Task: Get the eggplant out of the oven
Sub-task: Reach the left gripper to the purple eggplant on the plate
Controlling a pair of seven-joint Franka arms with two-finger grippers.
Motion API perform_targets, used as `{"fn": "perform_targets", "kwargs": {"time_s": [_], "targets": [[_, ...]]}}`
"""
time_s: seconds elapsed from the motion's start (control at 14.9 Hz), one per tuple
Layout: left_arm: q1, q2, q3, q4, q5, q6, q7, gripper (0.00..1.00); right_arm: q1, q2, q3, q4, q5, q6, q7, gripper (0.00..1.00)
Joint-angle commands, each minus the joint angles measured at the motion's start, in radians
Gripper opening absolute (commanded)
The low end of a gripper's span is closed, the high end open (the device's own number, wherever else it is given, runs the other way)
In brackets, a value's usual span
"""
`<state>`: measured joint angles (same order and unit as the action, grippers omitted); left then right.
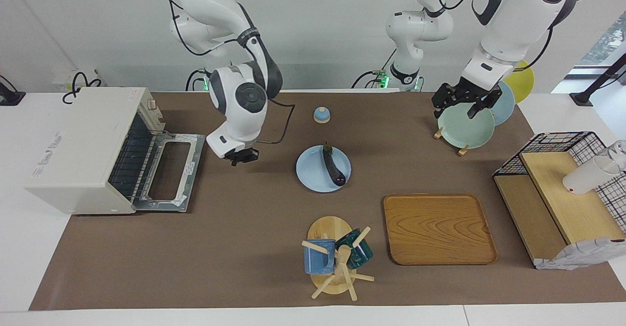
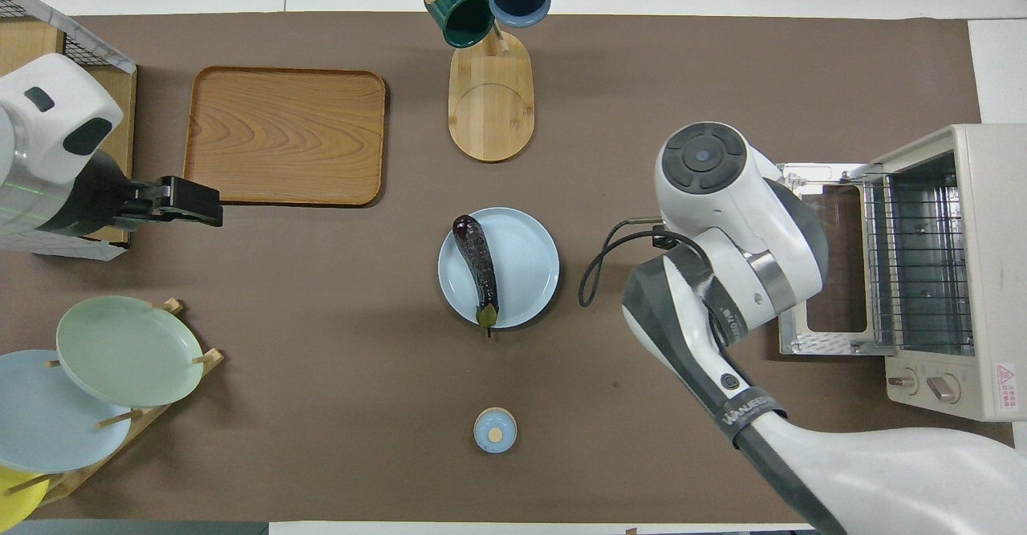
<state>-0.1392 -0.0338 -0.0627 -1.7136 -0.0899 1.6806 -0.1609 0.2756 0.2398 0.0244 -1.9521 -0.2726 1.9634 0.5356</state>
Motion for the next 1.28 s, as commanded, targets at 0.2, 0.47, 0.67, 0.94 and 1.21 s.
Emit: {"fn": "perform_targets", "kwargs": {"time_s": [0.2,0.47,0.67,0.94,1.21], "targets": [[-0.164,0.161,0.006,0.02,-0.028,0.172,-0.236,1.0,-0.124,-0.039,0.015,-0.162,-0.02,0.15,-0.058,0.0],[-0.296,0.29,0.006,-0.007,-0.031,0.379,-0.409,1.0,-0.145,-0.037,0.015,-0.176,-0.081,0.155,-0.088,0.0],[-0.376,0.354,0.009,-0.027,-0.03,0.433,-0.498,1.0,-0.171,-0.04,0.015,-0.2,-0.096,0.169,-0.088,0.0],[-0.441,0.367,0.009,-0.125,-0.02,0.53,-0.595,1.0,-0.179,-0.042,0.014,-0.202,-0.102,0.169,-0.111,0.0],[-0.48,0.367,0.009,-0.179,-0.02,0.588,-0.637,1.0,-0.206,-0.063,0.012,-0.182,-0.14,0.15,-0.213,0.0]]}}
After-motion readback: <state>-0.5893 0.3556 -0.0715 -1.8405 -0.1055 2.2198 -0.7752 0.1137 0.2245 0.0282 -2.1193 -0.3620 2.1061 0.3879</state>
